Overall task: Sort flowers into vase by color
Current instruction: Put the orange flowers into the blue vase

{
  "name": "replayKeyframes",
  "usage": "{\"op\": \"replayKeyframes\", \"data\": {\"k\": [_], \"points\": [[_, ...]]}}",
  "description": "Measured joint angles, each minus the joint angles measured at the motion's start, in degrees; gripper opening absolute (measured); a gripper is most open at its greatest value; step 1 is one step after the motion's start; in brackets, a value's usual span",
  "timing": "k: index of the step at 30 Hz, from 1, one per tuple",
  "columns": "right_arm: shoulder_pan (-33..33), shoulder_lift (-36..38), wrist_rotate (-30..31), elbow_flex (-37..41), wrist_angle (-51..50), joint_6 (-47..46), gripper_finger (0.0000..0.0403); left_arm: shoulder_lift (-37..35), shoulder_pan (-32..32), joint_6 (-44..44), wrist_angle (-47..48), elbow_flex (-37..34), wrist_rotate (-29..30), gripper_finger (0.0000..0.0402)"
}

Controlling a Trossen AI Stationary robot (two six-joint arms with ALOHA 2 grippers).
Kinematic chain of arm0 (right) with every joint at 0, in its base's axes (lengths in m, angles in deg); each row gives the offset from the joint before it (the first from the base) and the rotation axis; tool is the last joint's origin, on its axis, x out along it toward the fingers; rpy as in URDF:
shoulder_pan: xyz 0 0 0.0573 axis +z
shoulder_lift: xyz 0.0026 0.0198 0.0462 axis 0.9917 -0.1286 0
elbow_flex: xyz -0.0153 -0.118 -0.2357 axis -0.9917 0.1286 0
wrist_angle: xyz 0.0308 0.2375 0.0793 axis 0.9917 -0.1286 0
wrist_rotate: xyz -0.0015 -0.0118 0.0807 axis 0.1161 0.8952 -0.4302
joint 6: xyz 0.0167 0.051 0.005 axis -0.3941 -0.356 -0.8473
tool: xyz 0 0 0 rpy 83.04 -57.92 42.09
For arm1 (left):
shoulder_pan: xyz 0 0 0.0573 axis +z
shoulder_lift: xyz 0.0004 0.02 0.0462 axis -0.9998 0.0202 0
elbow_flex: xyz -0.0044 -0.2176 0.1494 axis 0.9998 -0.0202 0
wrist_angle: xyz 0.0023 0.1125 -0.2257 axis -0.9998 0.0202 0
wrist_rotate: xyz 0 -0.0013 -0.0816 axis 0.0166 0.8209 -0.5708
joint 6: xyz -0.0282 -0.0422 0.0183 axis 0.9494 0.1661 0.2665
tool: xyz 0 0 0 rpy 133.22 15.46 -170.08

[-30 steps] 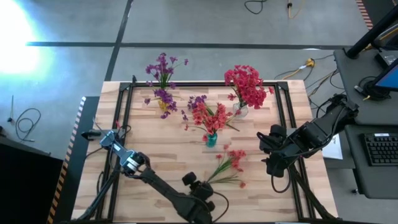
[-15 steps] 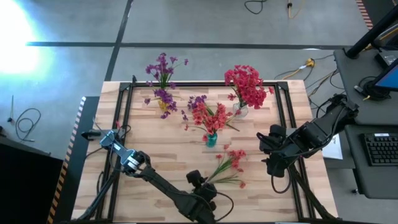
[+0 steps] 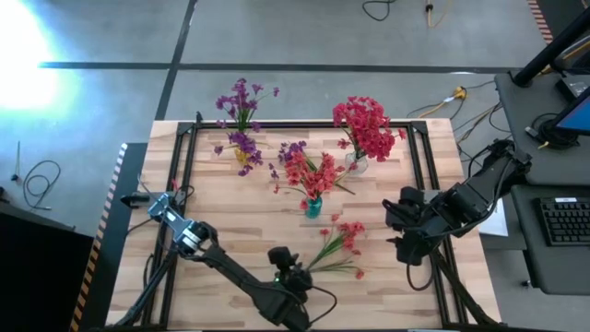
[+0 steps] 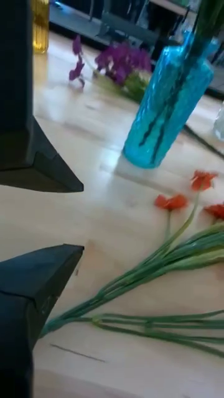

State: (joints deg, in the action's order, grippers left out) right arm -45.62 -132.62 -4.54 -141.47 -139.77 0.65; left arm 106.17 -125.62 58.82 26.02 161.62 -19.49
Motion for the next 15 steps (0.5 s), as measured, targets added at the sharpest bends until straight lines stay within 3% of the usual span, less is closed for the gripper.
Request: {"op": "replayKeyframes", "data": {"k": [6, 15], "points": [[0.3, 0.0, 0.0, 0.0, 1.2, 0.2, 0.0274, -0.8, 0.0, -1.1, -6.4, -3.3, -0.4, 0.0119], [2.7, 0.0, 0.0, 0.0, 1.3, 2.3, 0.0274, -6.8, -1.4, -6.1, -5.5, -3.4, -1.4, 0.0086]]}}
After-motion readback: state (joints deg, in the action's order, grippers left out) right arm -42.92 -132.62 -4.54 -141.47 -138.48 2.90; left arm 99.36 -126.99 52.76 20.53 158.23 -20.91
